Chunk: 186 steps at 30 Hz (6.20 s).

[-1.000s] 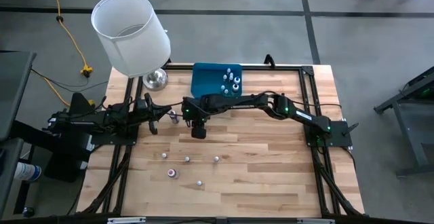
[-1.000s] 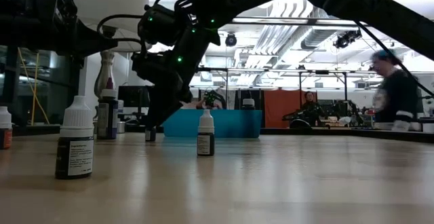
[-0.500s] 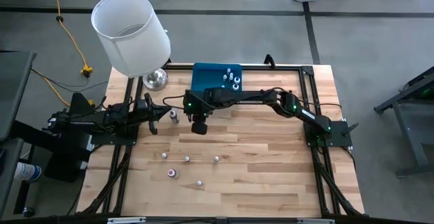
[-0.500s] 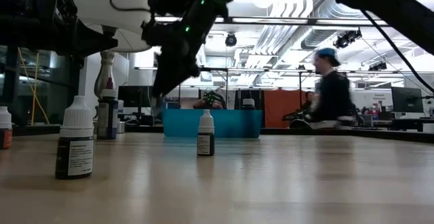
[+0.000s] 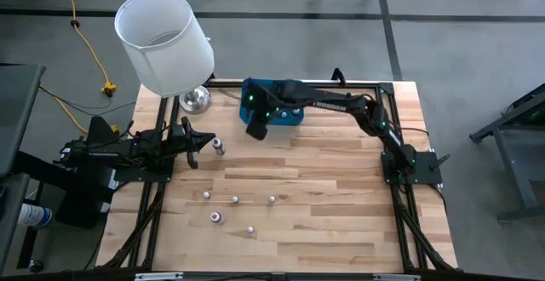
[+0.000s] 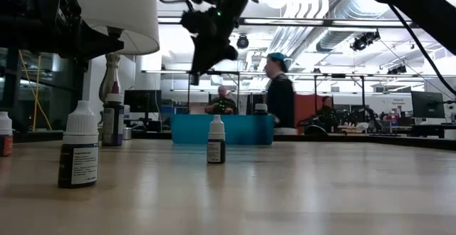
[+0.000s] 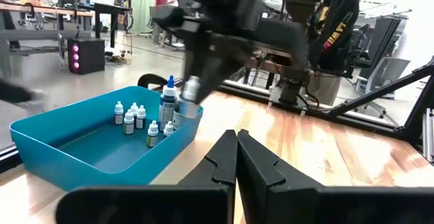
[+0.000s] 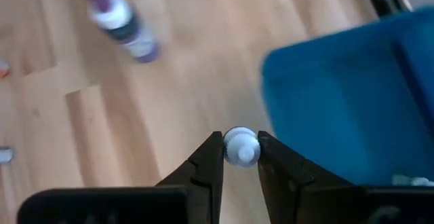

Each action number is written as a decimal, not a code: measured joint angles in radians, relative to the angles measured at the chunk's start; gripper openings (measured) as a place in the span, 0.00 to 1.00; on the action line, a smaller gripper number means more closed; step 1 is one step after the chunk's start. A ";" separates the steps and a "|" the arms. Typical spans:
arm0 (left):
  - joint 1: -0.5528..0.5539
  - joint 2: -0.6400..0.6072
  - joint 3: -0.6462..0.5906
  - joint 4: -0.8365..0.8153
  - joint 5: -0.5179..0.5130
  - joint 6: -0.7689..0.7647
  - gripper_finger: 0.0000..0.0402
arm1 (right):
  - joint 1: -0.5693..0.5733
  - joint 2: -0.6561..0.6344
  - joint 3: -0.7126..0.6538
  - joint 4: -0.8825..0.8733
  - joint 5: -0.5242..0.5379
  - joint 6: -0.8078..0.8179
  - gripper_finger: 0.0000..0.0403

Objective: Pick & Place food coloring
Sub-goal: Put the small light blue food coloring bottle into the blue bin, then put the small green food coloring bottle into the blue bin

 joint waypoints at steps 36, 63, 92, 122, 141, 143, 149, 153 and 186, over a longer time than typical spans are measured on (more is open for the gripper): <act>0.000 0.000 0.000 0.000 0.001 0.000 0.00 | -0.235 0.159 -0.001 0.070 0.017 0.175 0.18; 0.000 0.000 0.000 0.000 0.000 0.000 0.00 | -0.225 0.200 -0.002 -0.011 0.014 0.169 0.19; 0.000 0.000 0.000 0.000 0.000 0.000 0.00 | -0.219 0.201 -0.066 0.048 -0.003 0.168 0.26; 0.000 0.000 0.000 0.000 0.000 0.000 0.00 | -0.231 0.087 -0.066 -0.041 -0.081 0.015 0.44; 0.000 0.000 0.000 0.000 0.000 0.000 0.00 | -0.134 -0.092 -0.066 -0.076 -0.090 -0.071 0.44; 0.000 0.000 0.000 0.000 0.000 0.000 0.00 | -0.114 -0.112 -0.066 -0.090 -0.090 -0.075 0.44; 0.000 0.000 0.000 0.000 0.000 0.000 0.00 | -0.040 -0.154 -0.066 -0.182 -0.088 -0.081 0.44; 0.000 0.000 0.000 0.000 0.000 0.000 0.00 | 0.034 -0.159 -0.066 -0.260 -0.090 -0.093 0.43; 0.000 0.000 0.000 0.000 0.000 0.000 0.00 | 0.282 0.032 -0.066 -0.010 -0.060 -0.218 0.42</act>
